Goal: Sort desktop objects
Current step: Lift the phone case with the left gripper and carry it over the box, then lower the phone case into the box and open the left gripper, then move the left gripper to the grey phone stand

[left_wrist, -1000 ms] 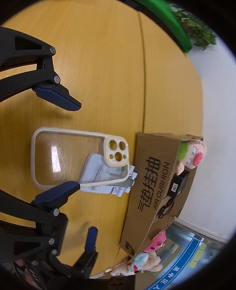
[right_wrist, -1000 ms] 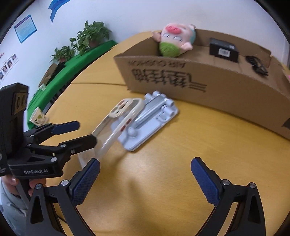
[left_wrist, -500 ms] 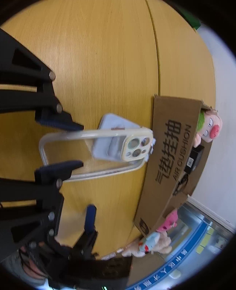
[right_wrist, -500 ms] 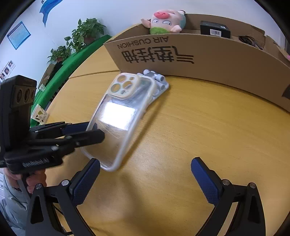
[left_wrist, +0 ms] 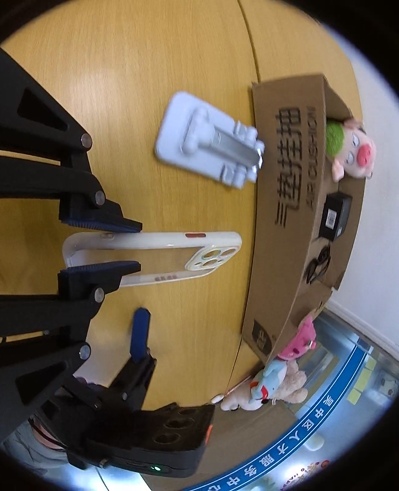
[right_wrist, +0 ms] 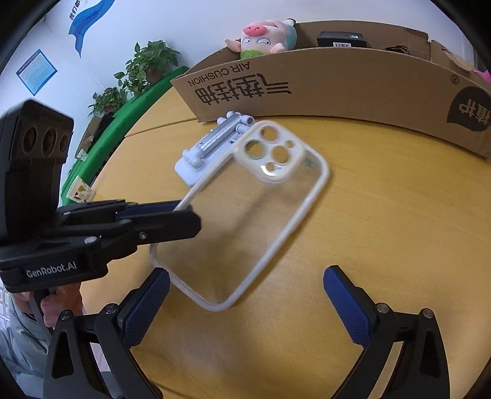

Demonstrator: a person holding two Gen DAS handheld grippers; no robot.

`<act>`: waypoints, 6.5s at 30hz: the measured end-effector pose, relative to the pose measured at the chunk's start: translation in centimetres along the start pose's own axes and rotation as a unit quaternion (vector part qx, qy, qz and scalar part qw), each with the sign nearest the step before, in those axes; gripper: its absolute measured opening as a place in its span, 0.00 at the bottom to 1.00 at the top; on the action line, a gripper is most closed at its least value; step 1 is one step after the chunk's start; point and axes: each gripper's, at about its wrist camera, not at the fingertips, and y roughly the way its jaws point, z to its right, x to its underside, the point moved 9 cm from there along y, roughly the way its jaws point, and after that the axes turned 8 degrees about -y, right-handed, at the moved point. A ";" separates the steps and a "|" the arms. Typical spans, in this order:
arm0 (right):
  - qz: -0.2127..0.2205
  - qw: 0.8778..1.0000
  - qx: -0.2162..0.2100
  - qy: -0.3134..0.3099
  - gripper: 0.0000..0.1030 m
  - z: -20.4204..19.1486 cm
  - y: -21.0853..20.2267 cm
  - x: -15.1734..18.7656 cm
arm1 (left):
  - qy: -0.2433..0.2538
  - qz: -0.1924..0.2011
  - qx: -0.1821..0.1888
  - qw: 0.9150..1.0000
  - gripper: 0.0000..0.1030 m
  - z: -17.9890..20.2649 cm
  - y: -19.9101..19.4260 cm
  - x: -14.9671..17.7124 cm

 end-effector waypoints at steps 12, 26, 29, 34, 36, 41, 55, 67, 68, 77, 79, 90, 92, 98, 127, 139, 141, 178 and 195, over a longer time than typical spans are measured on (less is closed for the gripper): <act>0.039 0.996 0.031 0.068 0.99 6.9 -8.9 6.3 | 0.065 -0.055 0.084 0.993 0.13 12.6 4.2 2.9; 0.059 0.990 0.059 0.111 0.99 8.9 -10.2 8.5 | 0.067 -0.028 -0.046 0.996 0.13 8.0 4.1 1.7; 0.044 0.992 0.106 0.059 0.94 7.1 -8.3 7.1 | 0.079 -0.042 -0.079 0.993 0.13 6.4 4.6 2.1; 0.023 0.984 0.173 0.018 0.65 7.0 -6.9 6.5 | 0.105 -0.056 -0.064 0.991 0.13 7.3 5.0 3.3; 0.020 0.982 0.188 0.013 0.55 7.4 -7.4 6.6 | 0.111 -0.063 -0.060 0.990 0.13 7.6 5.5 3.6; 0.027 0.981 0.190 0.019 0.33 8.3 -8.1 6.5 | 0.109 -0.071 -0.058 0.990 0.13 7.3 6.4 4.1; 0.050 0.987 0.154 0.023 0.15 7.2 -7.9 4.6 | 0.096 -0.034 -0.060 0.993 0.05 7.0 4.2 3.4; 0.164 0.971 0.163 -0.055 0.15 3.6 -15.1 -6.7 | 0.107 0.097 -0.067 0.987 0.05 8.2 -4.0 -6.3; 0.170 0.970 0.164 -0.064 0.15 3.2 -15.6 -7.8 | 0.107 0.108 -0.067 0.986 0.05 8.2 -4.6 -7.2; 0.207 0.960 0.147 -0.122 0.14 0.5 -16.4 -17.1 | 0.079 0.168 -0.071 0.980 0.05 5.4 -8.6 -13.6; 0.208 0.961 0.135 -0.125 0.14 0.1 -15.8 -18.7 | 0.068 0.174 -0.074 0.979 0.05 4.4 -9.0 -14.7; 0.174 0.978 0.074 -0.094 0.14 2.4 -7.4 -24.9 | 0.031 0.156 -0.105 0.982 0.05 -2.5 -7.0 -20.4; 0.161 0.982 0.065 -0.077 0.14 3.5 -5.2 -24.8 | 0.028 0.146 -0.114 0.982 0.05 -3.5 -5.9 -21.0; 0.126 0.991 0.048 -0.019 0.14 7.2 0.1 -24.0 | 0.024 0.089 -0.129 0.987 0.05 -6.0 -0.8 -21.0; 0.033 0.993 0.111 0.023 0.64 9.0 4.7 -21.5 | 0.015 0.071 -0.218 0.973 0.11 -8.9 0.1 -18.8; 0.139 0.961 0.227 -0.074 0.91 3.2 -6.7 -17.8 | 0.053 0.282 -0.220 0.932 0.77 -1.8 -11.7 -14.6; 0.143 0.962 0.221 -0.070 0.91 3.0 -7.6 -16.9 | 0.054 0.278 -0.212 0.935 0.77 -1.2 -11.9 -14.0; 0.113 0.983 0.140 0.041 0.93 6.2 -8.3 -5.0 | 0.115 0.069 -0.246 0.960 0.63 -6.3 2.0 -3.5; 0.052 0.995 0.081 0.001 0.93 5.5 -6.1 0.2 | 0.399 0.010 -0.085 0.913 0.55 4.2 3.2 5.4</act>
